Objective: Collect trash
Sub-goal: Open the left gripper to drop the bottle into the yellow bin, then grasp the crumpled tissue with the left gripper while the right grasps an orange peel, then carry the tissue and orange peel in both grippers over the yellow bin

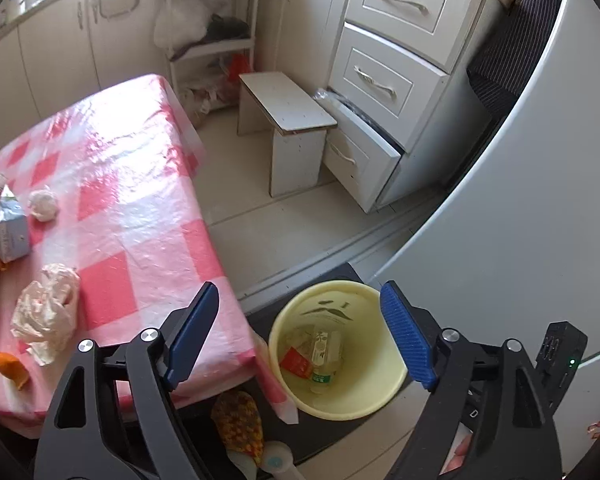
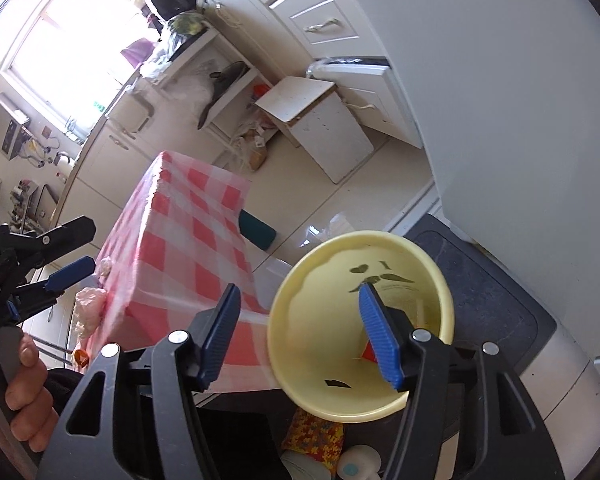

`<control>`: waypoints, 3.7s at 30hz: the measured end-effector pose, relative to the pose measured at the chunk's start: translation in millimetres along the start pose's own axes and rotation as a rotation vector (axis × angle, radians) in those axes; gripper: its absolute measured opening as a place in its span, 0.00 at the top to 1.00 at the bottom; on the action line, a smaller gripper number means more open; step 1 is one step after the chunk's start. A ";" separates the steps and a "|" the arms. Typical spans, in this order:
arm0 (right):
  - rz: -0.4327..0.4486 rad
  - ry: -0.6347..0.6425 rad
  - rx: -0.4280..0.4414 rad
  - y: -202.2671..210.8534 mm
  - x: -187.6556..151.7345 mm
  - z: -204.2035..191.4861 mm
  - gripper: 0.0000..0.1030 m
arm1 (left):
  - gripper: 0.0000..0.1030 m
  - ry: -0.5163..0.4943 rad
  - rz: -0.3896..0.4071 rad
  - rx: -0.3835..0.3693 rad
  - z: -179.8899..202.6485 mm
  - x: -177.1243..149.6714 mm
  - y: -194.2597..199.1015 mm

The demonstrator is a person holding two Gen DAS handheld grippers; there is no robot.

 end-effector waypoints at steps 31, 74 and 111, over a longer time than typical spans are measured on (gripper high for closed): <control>-0.047 0.201 0.090 11.2 -26.4 -105.6 0.37 | 0.15 0.241 0.189 0.005 -82.0 23.6 67.3; -0.481 0.887 0.576 -94.7 -199.7 -364.2 0.76 | 0.45 0.216 -0.082 0.484 -419.2 -81.9 111.6; -0.031 0.389 0.317 28.8 -7.6 -150.5 0.83 | 0.91 0.045 0.220 0.015 -134.1 28.9 154.8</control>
Point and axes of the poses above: each gripper's, at about its wrist camera, not at the fingertips, and y roughly against the way its jaws point, z to its right, x to its top, the point moved 9 cm from there along -y, roughly the way its jaws point, and after that the axes turned 13 degrees about z, right-handed, at the moved point
